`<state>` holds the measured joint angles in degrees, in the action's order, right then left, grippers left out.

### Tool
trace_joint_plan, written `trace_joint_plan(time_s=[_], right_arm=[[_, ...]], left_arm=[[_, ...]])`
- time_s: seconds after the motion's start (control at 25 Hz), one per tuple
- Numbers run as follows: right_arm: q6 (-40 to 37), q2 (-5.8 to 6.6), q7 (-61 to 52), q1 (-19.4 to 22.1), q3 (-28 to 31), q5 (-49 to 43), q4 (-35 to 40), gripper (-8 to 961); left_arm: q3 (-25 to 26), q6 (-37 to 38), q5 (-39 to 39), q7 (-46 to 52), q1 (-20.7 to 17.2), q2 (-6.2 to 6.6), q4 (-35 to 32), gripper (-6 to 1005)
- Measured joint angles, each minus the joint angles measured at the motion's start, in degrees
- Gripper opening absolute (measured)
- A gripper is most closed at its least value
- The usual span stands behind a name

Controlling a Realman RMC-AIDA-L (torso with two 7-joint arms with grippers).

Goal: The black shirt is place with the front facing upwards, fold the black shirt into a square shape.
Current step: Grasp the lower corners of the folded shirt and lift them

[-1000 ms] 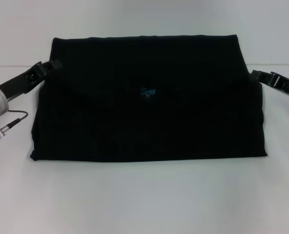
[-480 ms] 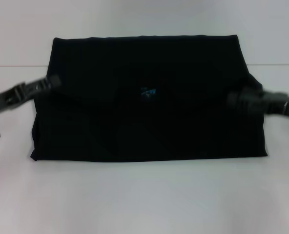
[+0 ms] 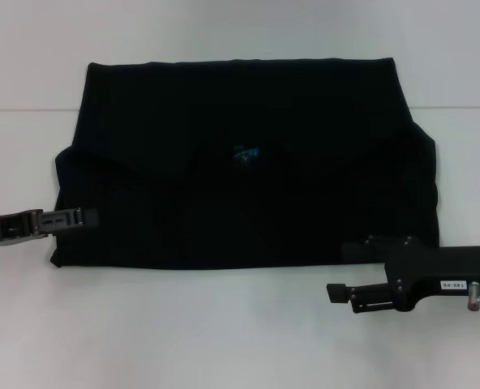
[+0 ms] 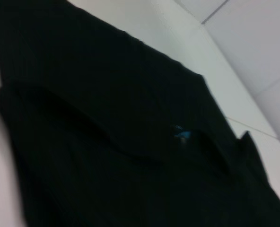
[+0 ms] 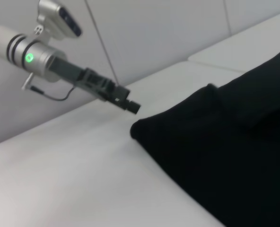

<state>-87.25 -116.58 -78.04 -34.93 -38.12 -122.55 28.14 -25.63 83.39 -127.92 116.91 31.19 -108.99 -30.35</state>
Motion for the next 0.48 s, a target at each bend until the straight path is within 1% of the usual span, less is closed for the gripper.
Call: trace_joint_plan(time_s=[0.08,0.28,0.48], right_arm=[[0.5,-0.24,0.05,0.02,-0.8,-0.03,0.0,929],[1.14,-0.43,0.08,0.1,-1.12,-0.06,0.0,928],[1.14,-0.5,0.09,0.24,-1.08,-0.1,-0.01,924]], left_arm=[[-0.06,-1.93,-0.44,0.37,0.01,-0.1,0.0,947],[-0.23,-7.84,-1.07,0.56,0.05,-0.91,0.05,939],[-3.18,-11.85,-1.22,0.63,0.24,-1.93,0.37,930]])
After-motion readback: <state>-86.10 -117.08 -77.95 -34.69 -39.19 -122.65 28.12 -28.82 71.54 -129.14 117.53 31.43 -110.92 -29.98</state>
